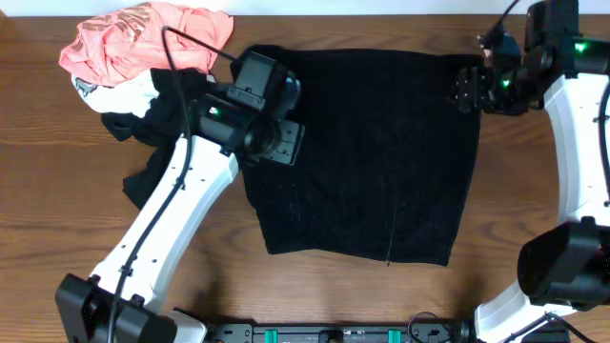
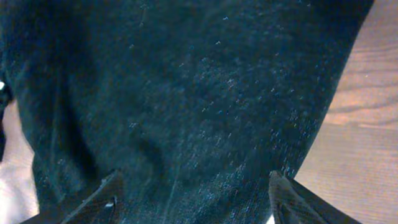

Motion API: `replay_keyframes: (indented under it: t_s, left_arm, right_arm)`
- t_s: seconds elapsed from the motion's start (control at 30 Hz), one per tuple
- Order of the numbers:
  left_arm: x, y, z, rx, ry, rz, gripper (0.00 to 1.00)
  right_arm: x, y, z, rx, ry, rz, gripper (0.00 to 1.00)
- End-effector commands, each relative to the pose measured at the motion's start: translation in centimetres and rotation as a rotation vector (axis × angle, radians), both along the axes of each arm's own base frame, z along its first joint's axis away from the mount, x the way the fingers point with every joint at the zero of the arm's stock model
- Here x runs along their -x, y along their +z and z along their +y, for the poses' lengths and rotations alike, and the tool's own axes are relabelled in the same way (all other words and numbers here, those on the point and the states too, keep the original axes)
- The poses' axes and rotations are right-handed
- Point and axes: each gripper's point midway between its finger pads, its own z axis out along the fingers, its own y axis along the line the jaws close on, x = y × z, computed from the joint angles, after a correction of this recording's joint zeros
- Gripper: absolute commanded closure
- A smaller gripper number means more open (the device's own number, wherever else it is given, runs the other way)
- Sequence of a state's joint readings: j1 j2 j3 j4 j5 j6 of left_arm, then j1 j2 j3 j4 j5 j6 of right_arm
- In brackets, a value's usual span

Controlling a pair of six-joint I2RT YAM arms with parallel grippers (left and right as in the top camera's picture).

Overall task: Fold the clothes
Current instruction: 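Release the garment and press its top edge with both grippers to smooth it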

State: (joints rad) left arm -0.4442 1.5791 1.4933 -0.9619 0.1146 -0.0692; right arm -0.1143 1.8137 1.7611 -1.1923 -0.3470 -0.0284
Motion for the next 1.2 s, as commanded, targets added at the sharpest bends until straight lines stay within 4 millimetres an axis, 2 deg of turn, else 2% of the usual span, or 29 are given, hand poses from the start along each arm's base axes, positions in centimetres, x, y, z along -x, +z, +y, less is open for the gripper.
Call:
replay_keyframes:
  t_s: [0.0, 0.07, 0.27, 0.47, 0.67, 0.83, 1.07, 1.17]
  left_arm:
    - [-0.6, 0.3, 0.6, -0.039, -0.001, -0.041, 0.36]
    - [-0.7, 0.1, 0.6, -0.04, -0.002, -0.039, 0.36]
    - [-0.8, -0.9, 0.5, -0.05, -0.003, -0.011, 0.36]
    - [-0.5, -3.1, -0.4, -0.036, -0.026, 0.072, 0.36]
    - [-0.9, -6.2, -0.6, -0.069, -0.027, 0.143, 0.36]
    - [-1.1, -8.2, -0.7, -0.092, -0.034, 0.187, 0.36]
    - [-1.7, -8.2, -1.0, -0.098, -0.09, 0.153, 0.36]
    - [-2.0, -8.1, -1.1, -0.107, -0.138, 0.129, 0.36]
  right_arm:
    - [0.3, -2.5, -1.1, -0.061, -0.047, 0.035, 0.27]
    - [0.1, -4.2, -2.0, -0.074, -0.072, 0.032, 0.26]
    - [0.5, -7.5, -4.5, -0.102, -0.15, 0.035, 0.25]
    - [2.8, -9.3, -4.4, -0.121, -0.165, 0.129, 0.28]
    - [4.2, -9.6, -3.3, -0.121, -0.149, 0.193, 0.32]
    - [3.9, -9.8, -3.3, -0.116, -0.146, 0.18, 0.27]
    - [3.1, -9.7, -3.5, -0.102, -0.113, 0.132, 0.2]
    - [3.1, -9.5, -2.8, -0.137, -0.102, 0.132, 0.2]
